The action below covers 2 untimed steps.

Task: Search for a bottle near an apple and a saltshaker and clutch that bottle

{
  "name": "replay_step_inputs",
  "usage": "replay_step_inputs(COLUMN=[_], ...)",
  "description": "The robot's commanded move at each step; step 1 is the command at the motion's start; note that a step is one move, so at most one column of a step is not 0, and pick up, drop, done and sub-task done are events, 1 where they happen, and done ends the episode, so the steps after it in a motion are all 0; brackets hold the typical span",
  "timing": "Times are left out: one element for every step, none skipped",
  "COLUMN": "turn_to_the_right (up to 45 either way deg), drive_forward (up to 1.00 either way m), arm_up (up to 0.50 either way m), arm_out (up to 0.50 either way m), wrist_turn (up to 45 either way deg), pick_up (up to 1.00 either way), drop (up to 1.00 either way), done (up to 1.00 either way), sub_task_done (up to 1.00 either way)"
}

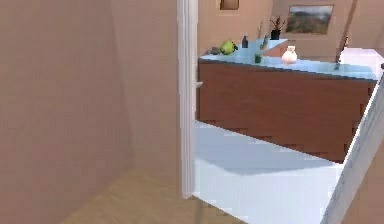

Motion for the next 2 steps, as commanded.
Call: replay_step_inputs(turn_to_the_right=[21.0,3.0], drive_forward=[0.0,0.0], arm_up=[0.0,0.0], arm_out=[0.0,0.0], wrist_turn=[0.0,0.0], pick_up=[0.0,0.0], drop=[0.0,0.0], done=[0.0,0.0], sub_task_done=[0.0,0.0])
